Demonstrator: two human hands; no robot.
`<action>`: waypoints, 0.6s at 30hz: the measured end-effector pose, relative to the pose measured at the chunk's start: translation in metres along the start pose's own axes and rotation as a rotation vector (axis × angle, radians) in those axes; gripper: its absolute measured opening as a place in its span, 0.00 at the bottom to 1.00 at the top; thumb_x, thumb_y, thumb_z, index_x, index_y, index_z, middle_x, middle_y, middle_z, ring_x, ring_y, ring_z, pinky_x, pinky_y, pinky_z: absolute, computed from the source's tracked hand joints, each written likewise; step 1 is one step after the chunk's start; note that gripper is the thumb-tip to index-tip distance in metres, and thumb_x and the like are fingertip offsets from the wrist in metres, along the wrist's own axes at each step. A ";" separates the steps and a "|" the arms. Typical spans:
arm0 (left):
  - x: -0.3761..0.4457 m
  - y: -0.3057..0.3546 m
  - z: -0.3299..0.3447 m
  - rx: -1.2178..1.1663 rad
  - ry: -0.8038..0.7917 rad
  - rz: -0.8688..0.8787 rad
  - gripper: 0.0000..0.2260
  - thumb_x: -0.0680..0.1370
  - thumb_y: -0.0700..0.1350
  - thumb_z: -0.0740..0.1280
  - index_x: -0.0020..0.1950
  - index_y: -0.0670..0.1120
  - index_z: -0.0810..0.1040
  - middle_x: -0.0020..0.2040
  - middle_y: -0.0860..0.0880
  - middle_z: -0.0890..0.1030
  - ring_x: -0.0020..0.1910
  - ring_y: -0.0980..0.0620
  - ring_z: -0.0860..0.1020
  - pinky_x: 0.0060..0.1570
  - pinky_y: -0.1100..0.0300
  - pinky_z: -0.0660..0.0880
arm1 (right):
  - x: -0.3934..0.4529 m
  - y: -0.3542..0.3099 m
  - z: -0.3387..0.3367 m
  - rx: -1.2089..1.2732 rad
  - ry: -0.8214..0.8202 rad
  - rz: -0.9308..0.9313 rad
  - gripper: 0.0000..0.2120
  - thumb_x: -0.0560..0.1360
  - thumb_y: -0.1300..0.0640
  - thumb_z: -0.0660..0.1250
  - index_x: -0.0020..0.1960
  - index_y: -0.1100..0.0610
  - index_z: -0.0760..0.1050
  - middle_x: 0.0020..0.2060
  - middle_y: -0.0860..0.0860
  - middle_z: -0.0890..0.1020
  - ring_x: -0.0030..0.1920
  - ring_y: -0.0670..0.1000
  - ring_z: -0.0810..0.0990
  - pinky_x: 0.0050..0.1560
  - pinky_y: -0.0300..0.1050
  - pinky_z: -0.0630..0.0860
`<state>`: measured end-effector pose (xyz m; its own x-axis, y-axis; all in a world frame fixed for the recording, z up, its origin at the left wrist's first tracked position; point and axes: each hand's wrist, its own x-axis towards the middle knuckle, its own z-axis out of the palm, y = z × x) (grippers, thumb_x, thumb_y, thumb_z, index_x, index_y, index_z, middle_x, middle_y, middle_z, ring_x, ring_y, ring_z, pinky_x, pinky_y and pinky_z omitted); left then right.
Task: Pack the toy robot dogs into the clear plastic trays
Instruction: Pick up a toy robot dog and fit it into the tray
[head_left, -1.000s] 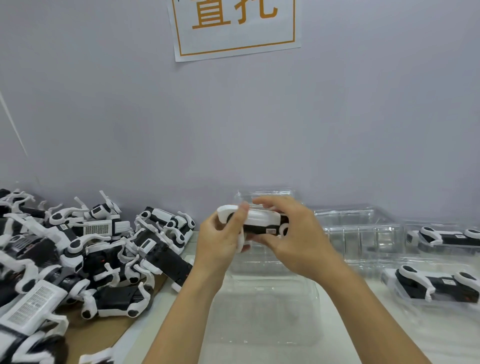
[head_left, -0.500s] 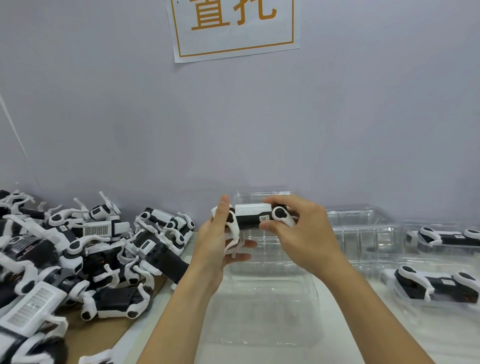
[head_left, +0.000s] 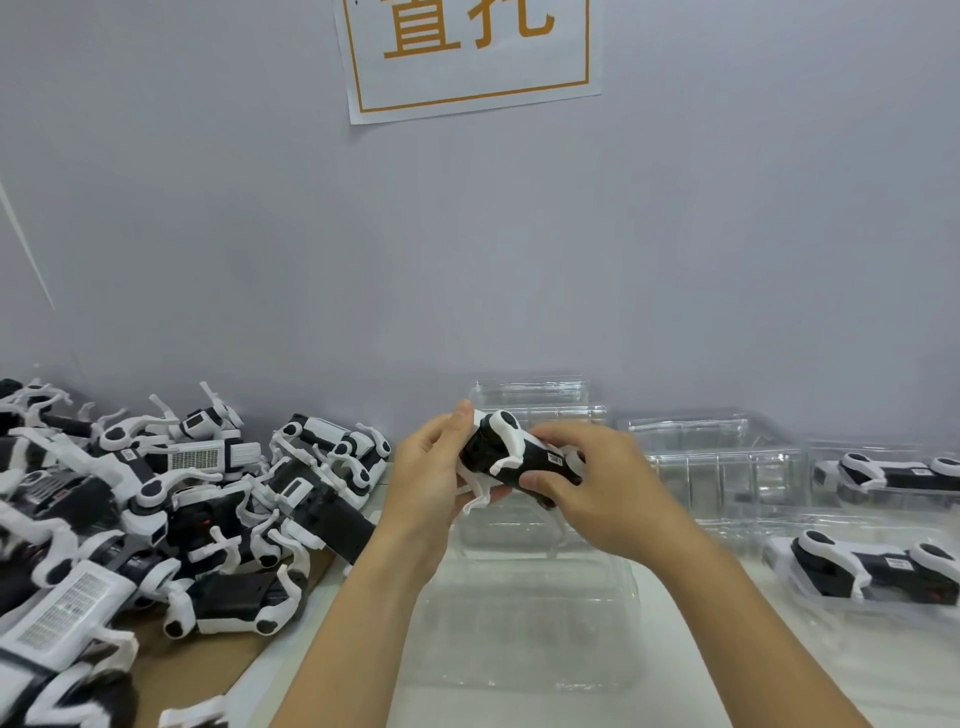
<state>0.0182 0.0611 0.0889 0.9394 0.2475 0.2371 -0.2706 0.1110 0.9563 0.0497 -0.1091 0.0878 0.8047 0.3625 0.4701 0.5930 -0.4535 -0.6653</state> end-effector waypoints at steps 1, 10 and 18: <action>0.000 0.000 -0.002 0.023 -0.018 0.005 0.17 0.82 0.55 0.64 0.46 0.46 0.86 0.47 0.41 0.86 0.44 0.46 0.84 0.44 0.50 0.83 | 0.000 0.000 0.001 0.002 0.018 0.009 0.08 0.74 0.56 0.73 0.52 0.47 0.82 0.44 0.43 0.84 0.48 0.44 0.80 0.52 0.45 0.78; 0.006 -0.037 -0.039 0.332 0.229 -0.058 0.09 0.81 0.40 0.64 0.48 0.48 0.84 0.48 0.49 0.86 0.54 0.50 0.81 0.47 0.60 0.73 | 0.002 0.011 0.004 -0.087 0.042 0.097 0.14 0.73 0.58 0.73 0.55 0.42 0.79 0.51 0.42 0.80 0.53 0.46 0.77 0.58 0.48 0.73; 0.010 -0.070 -0.041 0.452 0.125 -0.144 0.14 0.80 0.35 0.63 0.47 0.51 0.84 0.46 0.57 0.84 0.46 0.64 0.79 0.40 0.73 0.68 | -0.001 0.017 0.023 -0.009 -0.057 0.111 0.12 0.73 0.60 0.72 0.52 0.45 0.77 0.45 0.40 0.80 0.46 0.41 0.79 0.47 0.38 0.74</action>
<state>0.0379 0.0956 0.0173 0.9207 0.3770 0.1007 0.0051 -0.2696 0.9630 0.0589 -0.0984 0.0624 0.8626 0.3553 0.3602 0.5010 -0.5005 -0.7061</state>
